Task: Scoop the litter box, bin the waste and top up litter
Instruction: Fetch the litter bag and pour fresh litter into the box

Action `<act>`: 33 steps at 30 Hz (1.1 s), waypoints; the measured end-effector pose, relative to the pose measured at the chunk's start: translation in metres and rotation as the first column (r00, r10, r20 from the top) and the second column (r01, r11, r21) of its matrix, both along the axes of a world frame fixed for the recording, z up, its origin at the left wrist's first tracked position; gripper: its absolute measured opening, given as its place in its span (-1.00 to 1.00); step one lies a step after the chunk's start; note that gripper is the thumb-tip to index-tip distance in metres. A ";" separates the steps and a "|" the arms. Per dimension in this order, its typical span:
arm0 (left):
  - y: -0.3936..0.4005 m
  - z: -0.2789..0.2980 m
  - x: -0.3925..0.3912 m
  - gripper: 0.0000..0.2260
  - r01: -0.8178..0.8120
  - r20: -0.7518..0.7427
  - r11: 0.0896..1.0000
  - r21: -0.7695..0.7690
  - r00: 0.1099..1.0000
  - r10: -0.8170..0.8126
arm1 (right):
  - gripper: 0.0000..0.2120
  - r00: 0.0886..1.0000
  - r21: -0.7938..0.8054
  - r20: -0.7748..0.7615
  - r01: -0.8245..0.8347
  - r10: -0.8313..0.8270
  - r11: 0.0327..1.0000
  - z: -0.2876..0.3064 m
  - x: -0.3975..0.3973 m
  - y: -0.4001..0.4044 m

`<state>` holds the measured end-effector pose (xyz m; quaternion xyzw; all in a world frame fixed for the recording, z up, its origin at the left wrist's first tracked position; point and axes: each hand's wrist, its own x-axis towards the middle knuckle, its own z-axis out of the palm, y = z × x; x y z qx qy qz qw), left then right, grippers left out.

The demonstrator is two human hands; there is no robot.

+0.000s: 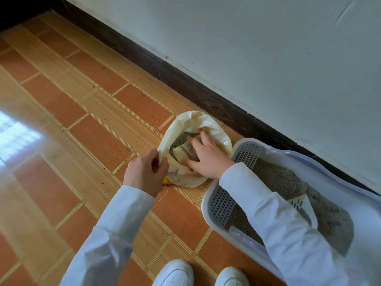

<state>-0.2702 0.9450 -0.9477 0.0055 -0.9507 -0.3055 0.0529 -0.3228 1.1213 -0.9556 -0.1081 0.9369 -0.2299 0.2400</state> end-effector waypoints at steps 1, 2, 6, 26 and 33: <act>-0.001 0.000 0.000 -0.68 0.001 -0.008 1.000 0.001 1.000 -0.001 | -0.30 1.000 -0.014 0.009 0.015 -0.015 1.000 0.001 0.001 -0.001; -0.003 0.000 -0.001 -0.70 -0.007 -0.014 1.000 0.005 1.000 0.007 | -0.32 0.999 -0.031 -0.018 0.034 -0.035 0.999 0.002 0.001 -0.002; -0.014 0.002 -0.003 -0.74 -0.063 -0.077 0.997 0.038 0.995 0.066 | -0.68 0.906 -0.135 -0.394 0.108 -0.154 0.985 0.014 -0.001 0.002; -0.052 -0.001 0.017 -0.51 -0.230 0.191 0.962 0.150 0.961 0.200 | -0.86 0.959 -0.094 -0.199 0.189 -0.204 0.978 0.017 -0.014 -0.017; -0.054 0.000 0.026 -0.64 -0.238 0.190 0.955 0.178 0.960 0.204 | -0.78 0.956 -0.099 -0.201 0.195 -0.212 0.976 0.021 -0.008 -0.021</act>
